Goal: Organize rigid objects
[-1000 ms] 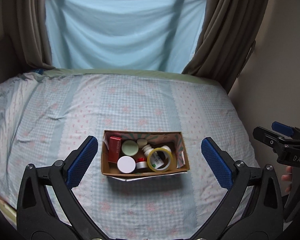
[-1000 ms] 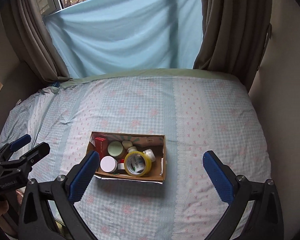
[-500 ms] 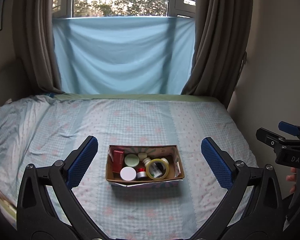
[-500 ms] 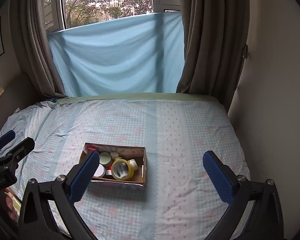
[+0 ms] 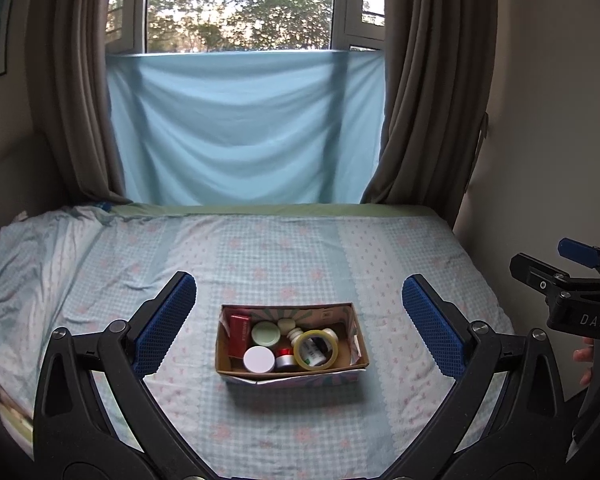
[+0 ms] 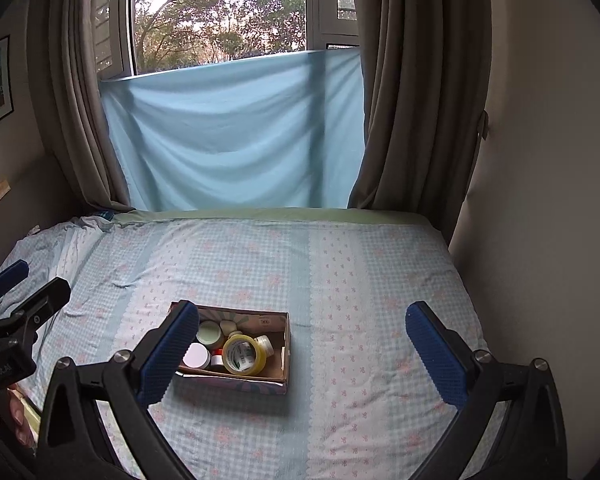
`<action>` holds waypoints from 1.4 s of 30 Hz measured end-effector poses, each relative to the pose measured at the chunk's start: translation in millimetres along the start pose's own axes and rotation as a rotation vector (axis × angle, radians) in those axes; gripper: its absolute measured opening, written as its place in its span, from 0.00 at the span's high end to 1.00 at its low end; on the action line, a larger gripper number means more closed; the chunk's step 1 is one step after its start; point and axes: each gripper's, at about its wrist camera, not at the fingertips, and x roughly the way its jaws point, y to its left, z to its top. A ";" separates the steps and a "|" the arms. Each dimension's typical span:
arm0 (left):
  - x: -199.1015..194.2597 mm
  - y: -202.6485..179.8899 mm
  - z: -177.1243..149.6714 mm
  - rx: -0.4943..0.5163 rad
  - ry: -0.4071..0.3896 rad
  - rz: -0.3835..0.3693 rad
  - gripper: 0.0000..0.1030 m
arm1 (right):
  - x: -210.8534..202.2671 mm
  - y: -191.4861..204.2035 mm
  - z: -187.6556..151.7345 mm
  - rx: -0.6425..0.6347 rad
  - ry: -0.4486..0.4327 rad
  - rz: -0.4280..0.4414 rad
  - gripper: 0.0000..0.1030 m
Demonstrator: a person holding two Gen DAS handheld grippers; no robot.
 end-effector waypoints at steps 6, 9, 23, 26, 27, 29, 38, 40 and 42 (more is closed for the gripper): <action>0.7 0.3 1.8 0.006 0.000 0.004 0.00 | -1.6 -1.5 0.0 0.005 -0.003 -0.001 0.00; 1.3 0.2 1.6 0.004 0.001 0.003 0.00 | -2.5 -1.5 0.0 0.005 -0.008 -0.004 0.00; 1.4 -3.9 1.1 0.001 -0.004 -0.010 0.00 | -2.4 -1.6 1.1 0.006 -0.007 -0.003 0.00; 1.5 -4.1 0.7 0.000 -0.006 -0.003 0.00 | -2.3 -2.0 1.0 0.005 -0.008 -0.005 0.00; 1.6 -4.1 0.7 -0.001 -0.006 -0.003 0.00 | -2.3 -2.3 0.9 0.005 -0.008 -0.006 0.00; 1.5 -4.0 0.9 -0.004 -0.006 -0.002 0.00 | -2.0 -3.2 0.8 0.006 -0.008 -0.006 0.00; -4.3 -10.0 -0.8 0.019 -0.029 0.017 0.00 | -3.8 -4.5 0.1 0.009 -0.013 -0.009 0.00; -4.5 -12.4 -1.3 0.030 -0.029 0.046 0.00 | -4.0 -5.1 0.0 0.009 -0.012 -0.009 0.00; -5.6 -13.8 -1.2 0.032 -0.031 0.041 0.00 | -4.3 -5.2 0.0 0.010 -0.012 -0.009 0.00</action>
